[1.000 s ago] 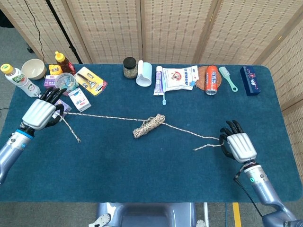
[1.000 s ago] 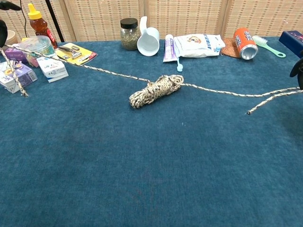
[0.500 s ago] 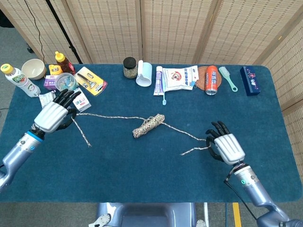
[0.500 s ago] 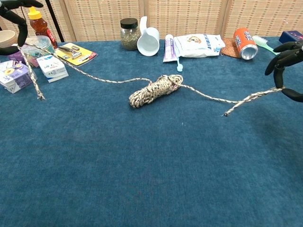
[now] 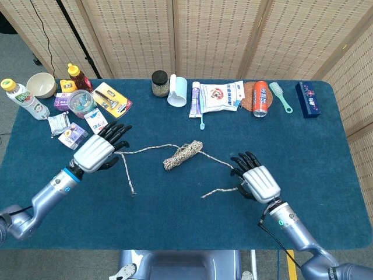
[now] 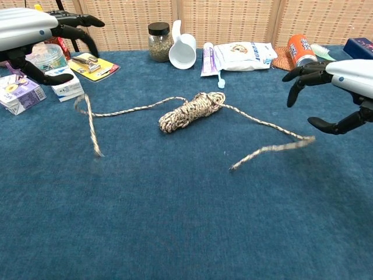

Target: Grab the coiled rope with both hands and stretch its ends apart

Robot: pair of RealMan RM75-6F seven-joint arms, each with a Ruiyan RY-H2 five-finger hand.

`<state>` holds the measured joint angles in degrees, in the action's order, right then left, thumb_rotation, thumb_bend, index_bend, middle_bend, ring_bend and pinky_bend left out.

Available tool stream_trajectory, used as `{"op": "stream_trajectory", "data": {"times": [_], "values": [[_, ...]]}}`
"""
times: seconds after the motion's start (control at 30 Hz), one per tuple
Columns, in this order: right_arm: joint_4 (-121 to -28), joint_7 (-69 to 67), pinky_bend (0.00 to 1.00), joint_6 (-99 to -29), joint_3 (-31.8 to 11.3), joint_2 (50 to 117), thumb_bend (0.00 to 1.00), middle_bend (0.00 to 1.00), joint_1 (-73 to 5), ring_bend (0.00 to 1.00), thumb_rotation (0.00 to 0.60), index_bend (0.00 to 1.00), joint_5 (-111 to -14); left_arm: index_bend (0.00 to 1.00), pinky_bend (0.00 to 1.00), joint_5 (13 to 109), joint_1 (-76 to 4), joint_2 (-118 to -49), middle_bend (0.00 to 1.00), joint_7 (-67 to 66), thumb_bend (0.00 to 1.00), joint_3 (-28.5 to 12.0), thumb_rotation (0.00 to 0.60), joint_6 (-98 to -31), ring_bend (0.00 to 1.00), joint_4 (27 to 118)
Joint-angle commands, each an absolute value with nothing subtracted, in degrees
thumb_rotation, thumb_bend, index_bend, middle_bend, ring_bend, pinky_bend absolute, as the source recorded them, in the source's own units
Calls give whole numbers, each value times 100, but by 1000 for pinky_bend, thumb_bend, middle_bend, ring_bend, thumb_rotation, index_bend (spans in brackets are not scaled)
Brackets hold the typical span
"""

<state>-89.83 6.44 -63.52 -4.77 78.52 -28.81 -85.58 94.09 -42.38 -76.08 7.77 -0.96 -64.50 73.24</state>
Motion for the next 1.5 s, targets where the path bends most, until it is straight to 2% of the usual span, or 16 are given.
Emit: {"op": "stream_trajectory", "data": {"times": [0.03, 0.17, 0.33, 0.53, 0.67, 0.9, 1.0, 1.27, 1.5], "values": [[-8962, 710, 0, -6375, -503, 7864, 319, 0, -2859, 0, 600, 105, -8465, 19, 0, 9212, -4327, -7613, 0, 740, 349, -168, 600, -6182, 0, 7762], [-8991, 726, 0, -6447, -501, 7811, 258, 0, -2825, 0, 600, 35, -8455, 0, 0, 9094, -4341, -7513, 0, 573, 307, -202, 600, -6053, 0, 7953], [-9010, 658, 0, -6565, -510, 7638, 256, 0, -2745, 0, 600, 43, -8420, 0, 0, 8942, -4169, -7254, 0, 472, 304, -192, 600, -6137, 0, 8093], [-9004, 577, 0, -6718, -509, 7445, 256, 14, -2588, 0, 600, 179, -8299, 0, 0, 8630, -3711, -6923, 0, 254, 304, -171, 600, -6526, 0, 8388], [-8956, 498, 0, -6882, -528, 7370, 257, 63, -2443, 0, 600, 257, -8187, 0, 0, 8431, -3346, -6654, 0, 160, 304, -107, 600, -6805, 0, 8707], [-8984, 508, 0, -7141, -527, 7193, 262, 86, -2125, 0, 600, 283, -7884, 3, 0, 8339, -2642, -6200, 0, 131, 305, 161, 600, -7364, 0, 9040], [-9028, 568, 0, -7403, -432, 7035, 262, 100, -1841, 0, 600, 296, -7799, 9, 0, 8337, -2098, -5987, 0, 161, 304, 381, 600, -7871, 0, 9039], [-9333, 592, 0, -7996, -282, 6685, 268, 129, -1298, 6, 600, 326, -7830, 99, 0, 8197, -1013, -5736, 0, 699, 303, 605, 600, -8820, 0, 8910], [-9434, 580, 0, -8297, -139, 6591, 278, 144, -953, 22, 600, 381, -7924, 137, 0, 8186, -497, -5750, 0, 815, 305, 690, 600, -9116, 0, 8764]]}}
